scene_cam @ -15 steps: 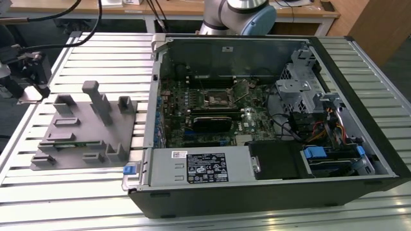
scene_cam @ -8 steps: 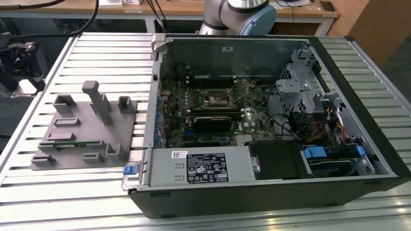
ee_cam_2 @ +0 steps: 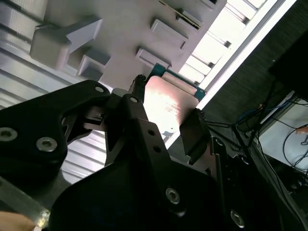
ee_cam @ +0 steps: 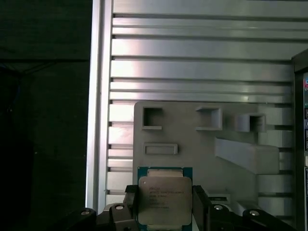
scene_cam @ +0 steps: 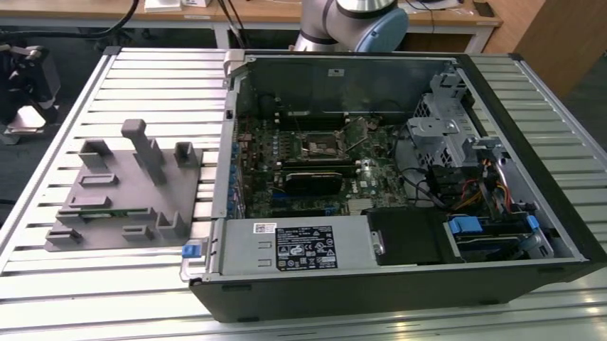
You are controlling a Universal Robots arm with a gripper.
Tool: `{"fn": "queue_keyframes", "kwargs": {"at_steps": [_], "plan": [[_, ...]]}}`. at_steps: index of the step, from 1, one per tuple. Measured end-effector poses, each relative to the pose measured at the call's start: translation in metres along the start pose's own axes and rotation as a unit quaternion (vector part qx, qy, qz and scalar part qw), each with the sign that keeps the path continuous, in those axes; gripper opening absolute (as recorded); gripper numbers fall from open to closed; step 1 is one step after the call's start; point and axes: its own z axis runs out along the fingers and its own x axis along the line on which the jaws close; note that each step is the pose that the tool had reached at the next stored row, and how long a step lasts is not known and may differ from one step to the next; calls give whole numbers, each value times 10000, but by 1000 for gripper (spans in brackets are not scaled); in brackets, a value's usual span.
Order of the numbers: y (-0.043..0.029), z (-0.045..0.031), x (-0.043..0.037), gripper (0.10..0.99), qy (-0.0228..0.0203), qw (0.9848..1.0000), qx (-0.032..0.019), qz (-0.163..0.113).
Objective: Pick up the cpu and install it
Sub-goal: 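Pick up the cpu and move it towards the insertion slot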
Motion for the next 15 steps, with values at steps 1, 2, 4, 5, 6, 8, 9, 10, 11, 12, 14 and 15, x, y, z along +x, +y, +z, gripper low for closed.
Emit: {"fn": "queue_keyframes", "kwargs": {"at_steps": [1,2,4,5,6,8,9,10,11,12,14,15], "plan": [[1,-25,0,541,0,10000,0,2],[3,-46,0,541,-1,10000,0,5],[5,-92,0,541,-1,10000,0,13],[7,-116,0,541,-1,10000,0,16],[9,-143,0,541,-1,10000,0,18],[13,-195,0,541,-1,10000,0,23],[15,-212,0,541,-1,10000,0,25],[16,-219,0,541,-2,10000,0,26],[16,-220,0,541,-3,10000,-1,27],[16,-220,0,541,-3,10000,-1,27],[16,-221,0,541,-3,10000,-2,27],[16,-222,-3,541,-2,10000,-1,28]]}}
